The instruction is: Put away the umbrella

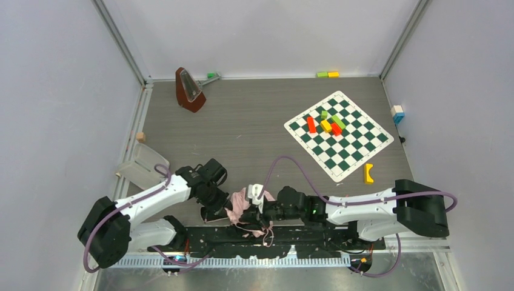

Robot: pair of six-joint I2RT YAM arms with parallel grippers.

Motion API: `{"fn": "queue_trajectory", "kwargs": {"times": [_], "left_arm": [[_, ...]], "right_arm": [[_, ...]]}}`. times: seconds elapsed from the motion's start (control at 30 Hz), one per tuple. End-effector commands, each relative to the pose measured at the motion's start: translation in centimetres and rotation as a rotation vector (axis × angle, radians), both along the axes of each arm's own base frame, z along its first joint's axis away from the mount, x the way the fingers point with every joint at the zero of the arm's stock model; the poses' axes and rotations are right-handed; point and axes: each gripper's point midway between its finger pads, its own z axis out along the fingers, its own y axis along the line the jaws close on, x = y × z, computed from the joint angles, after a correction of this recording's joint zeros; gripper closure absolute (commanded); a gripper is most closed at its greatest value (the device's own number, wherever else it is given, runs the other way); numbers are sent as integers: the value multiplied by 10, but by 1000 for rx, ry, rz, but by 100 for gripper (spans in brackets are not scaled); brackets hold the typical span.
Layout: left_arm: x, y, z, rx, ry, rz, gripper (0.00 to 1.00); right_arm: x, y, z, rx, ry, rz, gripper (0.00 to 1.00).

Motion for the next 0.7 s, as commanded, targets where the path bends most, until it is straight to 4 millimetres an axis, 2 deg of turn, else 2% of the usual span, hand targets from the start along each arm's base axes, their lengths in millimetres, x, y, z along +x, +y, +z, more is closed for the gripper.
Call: {"fn": "queue_trajectory", "kwargs": {"times": [0.0,0.1,0.17,0.2,0.3,0.4,0.47,0.6,0.67], "left_arm": [[13,-23,21,-59,26,21,100],[13,-32,24,-86,67,-2,100],[16,-39,31,-115,61,-13,100],[18,-42,35,-128,57,-15,100],[19,-48,46,-147,44,-14,100],[12,-50,45,-127,64,7,100],[6,-53,40,-113,80,11,100],[-2,-53,28,-60,105,-15,100],[3,-55,22,-48,78,-47,100]], "right_arm": [[-15,4,3,38,-98,73,94],[-20,3,-4,64,-128,104,94],[-21,3,-19,31,-144,125,94],[-22,6,-32,-13,-145,141,94],[-26,16,-53,-40,-122,173,94],[-23,27,-89,-72,-49,130,94],[-22,30,-99,-13,52,64,94],[-2,9,-124,87,295,-158,94],[3,-2,-149,34,399,-225,94]]}}
